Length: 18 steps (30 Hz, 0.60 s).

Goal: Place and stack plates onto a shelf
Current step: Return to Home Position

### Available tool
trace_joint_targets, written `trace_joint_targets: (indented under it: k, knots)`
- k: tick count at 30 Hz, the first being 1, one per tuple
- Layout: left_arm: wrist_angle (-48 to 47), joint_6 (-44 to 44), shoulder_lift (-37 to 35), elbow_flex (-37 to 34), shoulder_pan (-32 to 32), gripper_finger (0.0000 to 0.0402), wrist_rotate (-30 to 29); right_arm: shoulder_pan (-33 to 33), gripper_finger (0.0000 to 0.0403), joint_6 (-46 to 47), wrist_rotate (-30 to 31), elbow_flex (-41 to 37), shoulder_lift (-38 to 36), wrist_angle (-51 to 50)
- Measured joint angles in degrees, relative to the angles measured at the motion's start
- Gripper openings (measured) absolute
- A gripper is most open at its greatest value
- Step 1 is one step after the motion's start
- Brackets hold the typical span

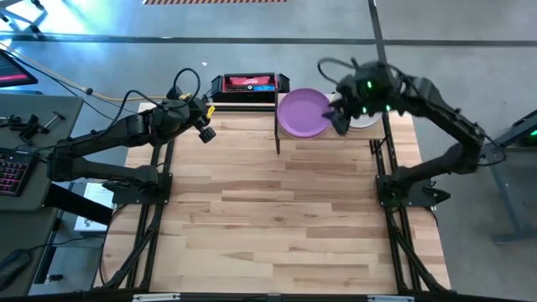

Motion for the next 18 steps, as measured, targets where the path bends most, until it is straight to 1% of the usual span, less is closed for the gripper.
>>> trace_joint_targets:
  k: [4,8,10,13,15,18]
  knots:
    - [0.0,0.0,0.0,0.0,0.0,0.0104,0.0,3.0,0.0178,4.9,-4.3,-18.5,-9.9,12.4]
    - [0.0,0.0,0.0,0.0,0.0,0.0104,0.0,5.9,0.0178,12.0,-5.7,-33.9,-20.4,24.8]
    - [0.0,0.0,0.0,0.0,0.0,0.0104,0.0,7.3,0.0178,12.7,-5.7,-39.8,-25.0,29.9]
    - [0.0,0.0,0.0,0.0,0.0,0.0104,0.0,8.9,0.0178,10.8,-5.4,-47.1,-31.5,35.3]
    - [0.0,0.0,0.0,0.0,0.0,0.0104,0.0,9.7,0.0178,9.7,-5.1,-51.0,-35.5,37.5]
    - [0.0,0.0,0.0,0.0,0.0,0.0104,0.0,10.2,0.0178,8.3,-5.0,-56.2,-40.9,38.0]
